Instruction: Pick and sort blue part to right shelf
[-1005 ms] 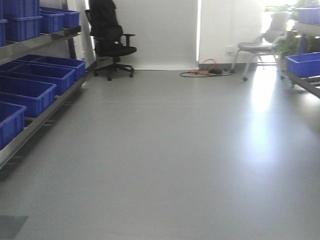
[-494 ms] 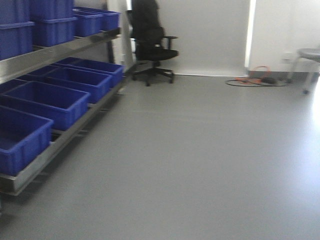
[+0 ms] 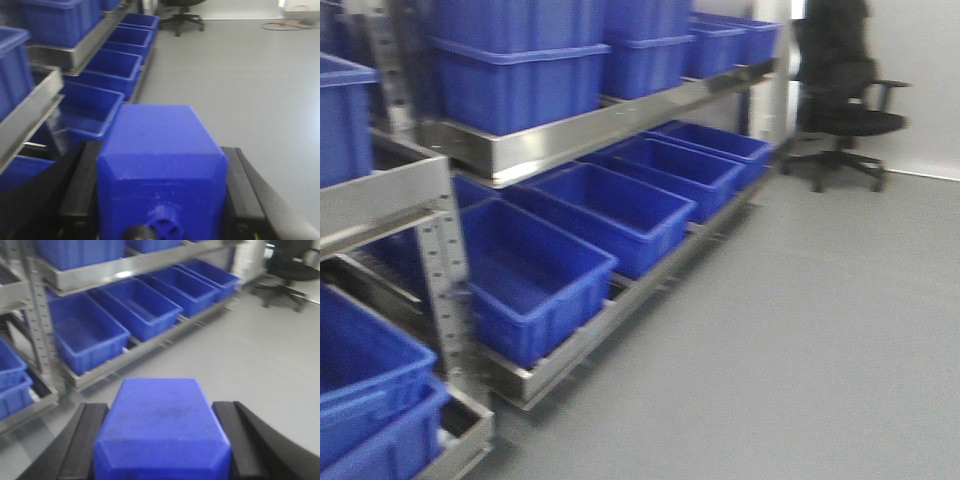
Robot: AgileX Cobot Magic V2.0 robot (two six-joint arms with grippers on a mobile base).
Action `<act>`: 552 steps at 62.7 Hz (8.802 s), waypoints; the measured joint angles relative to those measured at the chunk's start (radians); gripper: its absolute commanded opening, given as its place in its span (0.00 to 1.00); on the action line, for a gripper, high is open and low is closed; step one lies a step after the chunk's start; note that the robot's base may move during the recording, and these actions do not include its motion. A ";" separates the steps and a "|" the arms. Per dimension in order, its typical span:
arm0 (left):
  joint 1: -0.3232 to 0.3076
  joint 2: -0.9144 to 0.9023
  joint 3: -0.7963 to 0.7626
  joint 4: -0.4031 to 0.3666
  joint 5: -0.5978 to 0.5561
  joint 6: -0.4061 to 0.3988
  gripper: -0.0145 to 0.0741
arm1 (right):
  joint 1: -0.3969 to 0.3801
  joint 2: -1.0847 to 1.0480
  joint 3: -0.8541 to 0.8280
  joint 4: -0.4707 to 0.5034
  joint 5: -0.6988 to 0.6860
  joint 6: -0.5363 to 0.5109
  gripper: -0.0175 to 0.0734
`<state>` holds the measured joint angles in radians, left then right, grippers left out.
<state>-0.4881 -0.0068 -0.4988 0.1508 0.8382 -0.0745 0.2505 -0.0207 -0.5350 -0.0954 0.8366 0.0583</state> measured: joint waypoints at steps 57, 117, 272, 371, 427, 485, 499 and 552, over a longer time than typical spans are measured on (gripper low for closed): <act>-0.006 0.000 0.000 0.000 0.000 0.000 0.50 | 0.000 0.000 0.000 0.000 0.000 0.000 0.52; -0.006 0.000 0.000 0.000 0.000 0.000 0.50 | 0.000 0.000 0.000 0.000 0.000 0.000 0.52; 0.282 1.890 -0.934 -0.056 -0.069 -0.115 0.78 | 0.000 0.000 0.000 0.000 0.000 0.000 0.52; 0.210 0.651 -0.228 -0.063 -0.307 -0.025 0.30 | -0.013 0.969 -0.452 0.095 -0.074 0.035 0.52; 0.210 0.575 -0.188 -0.064 -0.286 -0.024 0.30 | -0.228 1.833 -0.739 0.079 -0.213 -0.011 0.53; 0.210 0.575 -0.188 -0.064 -0.286 -0.024 0.30 | -0.228 1.494 -0.665 0.063 -0.088 -0.014 0.23; 0.210 0.575 -0.188 -0.064 -0.296 -0.024 0.30 | -0.228 1.217 -0.426 0.060 -0.189 -0.014 0.23; 0.210 0.575 -0.188 -0.064 -0.349 -0.024 0.30 | -0.228 0.183 0.001 0.058 -0.297 -0.014 0.23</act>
<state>-0.2783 0.5682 -0.6870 0.0864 0.4888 -0.0981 0.0224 0.1622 -0.5340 -0.0370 0.5401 0.0440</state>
